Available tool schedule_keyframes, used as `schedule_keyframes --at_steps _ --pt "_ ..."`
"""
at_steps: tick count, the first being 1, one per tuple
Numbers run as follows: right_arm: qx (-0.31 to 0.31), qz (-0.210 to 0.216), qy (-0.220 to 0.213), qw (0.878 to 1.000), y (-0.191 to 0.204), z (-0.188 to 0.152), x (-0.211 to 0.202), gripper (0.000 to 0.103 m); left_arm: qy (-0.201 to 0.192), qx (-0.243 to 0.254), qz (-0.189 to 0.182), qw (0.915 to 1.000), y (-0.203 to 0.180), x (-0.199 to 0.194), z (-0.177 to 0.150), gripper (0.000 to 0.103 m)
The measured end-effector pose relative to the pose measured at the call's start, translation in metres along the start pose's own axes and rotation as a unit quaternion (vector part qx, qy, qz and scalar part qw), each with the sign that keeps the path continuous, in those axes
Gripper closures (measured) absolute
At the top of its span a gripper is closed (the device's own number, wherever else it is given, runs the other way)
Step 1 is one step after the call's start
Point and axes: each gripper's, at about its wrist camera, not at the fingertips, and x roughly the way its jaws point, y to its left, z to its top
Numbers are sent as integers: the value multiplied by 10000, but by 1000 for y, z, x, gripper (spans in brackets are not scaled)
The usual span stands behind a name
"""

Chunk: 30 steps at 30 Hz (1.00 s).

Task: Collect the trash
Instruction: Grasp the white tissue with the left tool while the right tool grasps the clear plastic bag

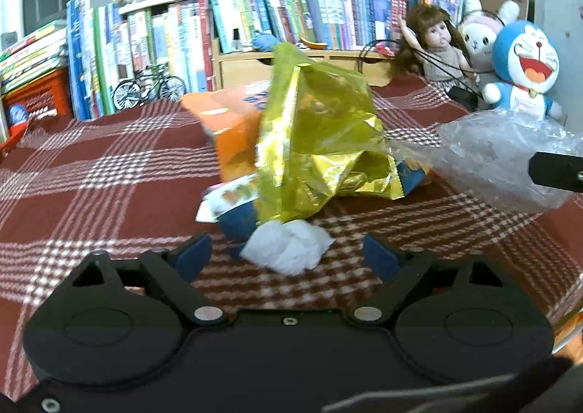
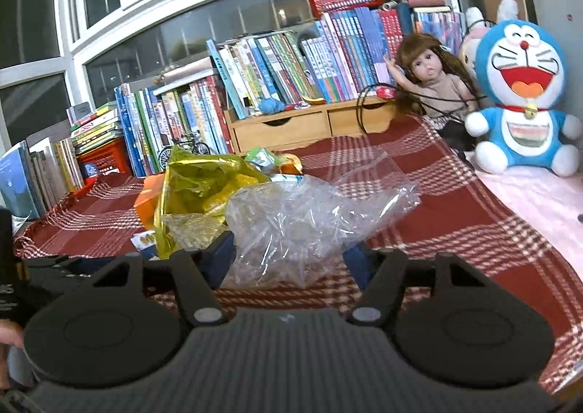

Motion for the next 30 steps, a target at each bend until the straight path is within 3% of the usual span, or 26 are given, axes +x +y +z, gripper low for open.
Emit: schedule_keyframes --at_steps 1,3,5,30 --pt "-2 -17 15 10000 -1 -2 0 36 33 52 31 10000 -4 6 0 28" --pt "-21 -46 40 10000 -2 -4 -1 36 154 44 98 9998 -10 17 1 51" --pt "-43 -56 54 10000 -1 -7 -2 36 308 -96 165 9993 -10 26 1 64" --pt "-551 271 440 9971 37 -33 -8 37 145 -376 188 9990 20 -58 -18 69"
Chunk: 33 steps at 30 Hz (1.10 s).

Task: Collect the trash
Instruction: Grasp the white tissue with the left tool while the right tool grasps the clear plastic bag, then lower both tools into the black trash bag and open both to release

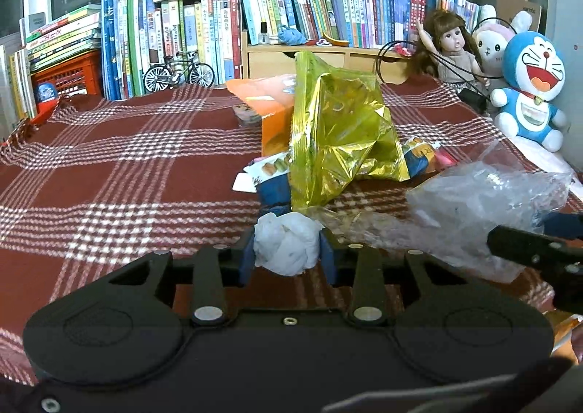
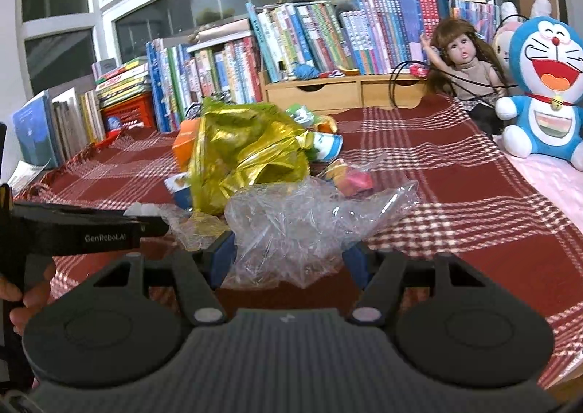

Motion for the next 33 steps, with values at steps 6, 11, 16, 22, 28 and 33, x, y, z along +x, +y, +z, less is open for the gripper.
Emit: schedule_keyframes --at_steps 6,11,16,22,28,33 --pt "-245 169 148 9994 15 -10 -7 37 64 -86 -85 9999 6 -21 -16 69" --pt "-574 457 395 9965 28 -22 -18 37 262 -111 -372 9989 11 -45 -36 69" --pt "-1106 880 739 9872 36 -35 -33 39 641 79 -574 9963 20 -65 -65 69" --pt "-1684 1387 1454 9650 49 -58 -36 41 1320 326 -599 9889 20 -58 -107 69" --pt "-2048 1588 2257 9391 58 -92 -5 41 2333 392 -583 9699 23 -17 -148 69" --pt "-2128 1742 2995 9136 59 -122 37 41 2887 402 -419 9556 26 13 -173 69"
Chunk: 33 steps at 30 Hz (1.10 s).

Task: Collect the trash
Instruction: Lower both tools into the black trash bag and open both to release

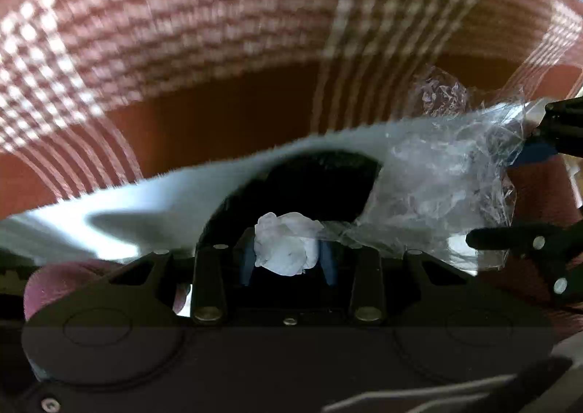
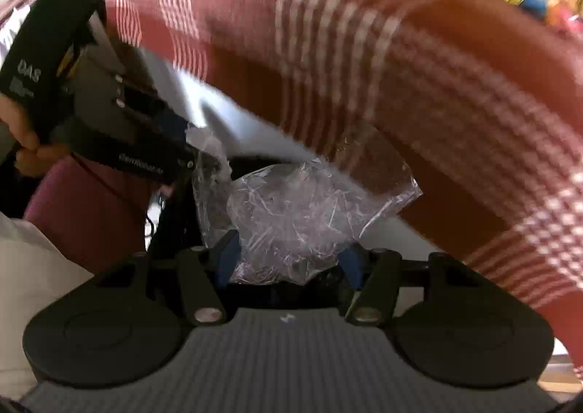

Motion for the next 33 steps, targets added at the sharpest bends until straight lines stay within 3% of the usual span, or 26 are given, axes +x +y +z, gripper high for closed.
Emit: schedule_keyframes --at_steps 8,11,15,18,26,33 --pt "-145 244 672 9973 3 -10 56 41 360 26 182 9992 1 34 -7 68" --pt "-97 369 758 9964 4 -13 67 36 378 11 193 9991 2 38 -8 65" --pt "-54 460 683 9966 1 -12 70 20 371 89 329 9987 1 47 1 59" --pt "-77 469 605 9970 4 -4 69 15 368 100 313 9988 -1 46 8 52" --pt "41 481 438 9979 -2 -4 60 13 186 239 435 9986 -10 36 15 34" --pt "216 425 364 9982 -12 1 35 13 66 190 441 9988 -9 27 19 30"
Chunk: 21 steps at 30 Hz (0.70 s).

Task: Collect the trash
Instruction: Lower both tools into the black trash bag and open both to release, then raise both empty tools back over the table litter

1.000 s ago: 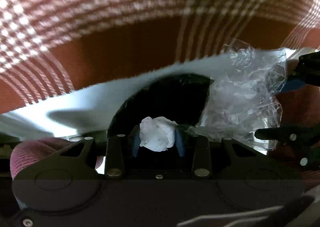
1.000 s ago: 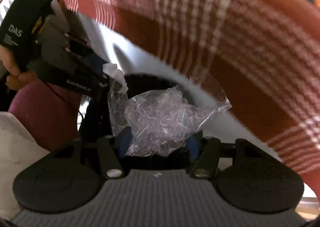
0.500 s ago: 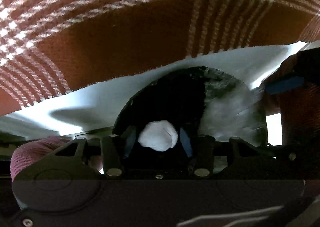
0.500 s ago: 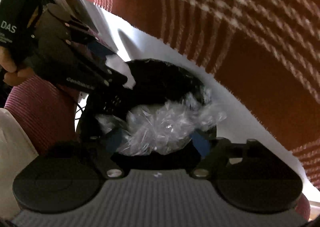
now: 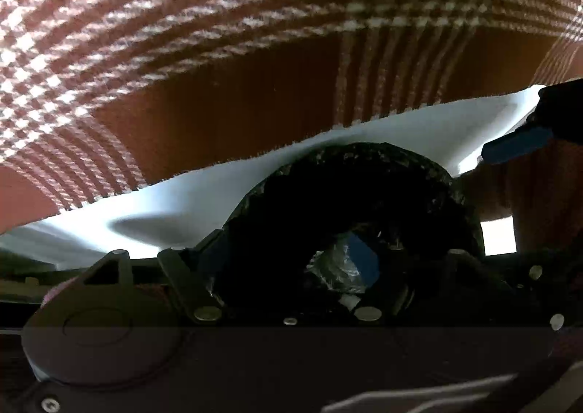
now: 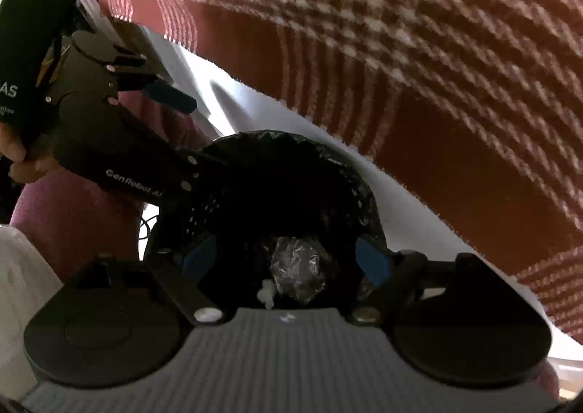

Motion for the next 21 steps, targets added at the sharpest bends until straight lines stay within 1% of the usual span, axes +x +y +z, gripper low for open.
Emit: schedule_keyframes --at_steps 4,6,10,13,17,21 --pt "136 -93 -57 9998 4 1 -12 13 -79 -78 -63 9999 2 -9 -3 26" --pt "184 -132 -152 9996 7 -1 -21 13 -176 -105 -116 9997 1 -15 -6 24" --pt "312 -337 -366 9983 15 -7 -35 13 -309 -157 -153 9993 -3 -23 -12 22" --pt "297 -452 -557 9970 21 -12 -46 12 -435 -156 -183 9988 -4 -31 -14 21" --pt "358 -581 -974 9929 23 -11 -72 12 -710 -215 -137 9971 1 -49 -9 20" --pt "580 -594 -1546 9845 19 -6 -106 11 -1155 -312 -248 9925 11 -80 1 17"
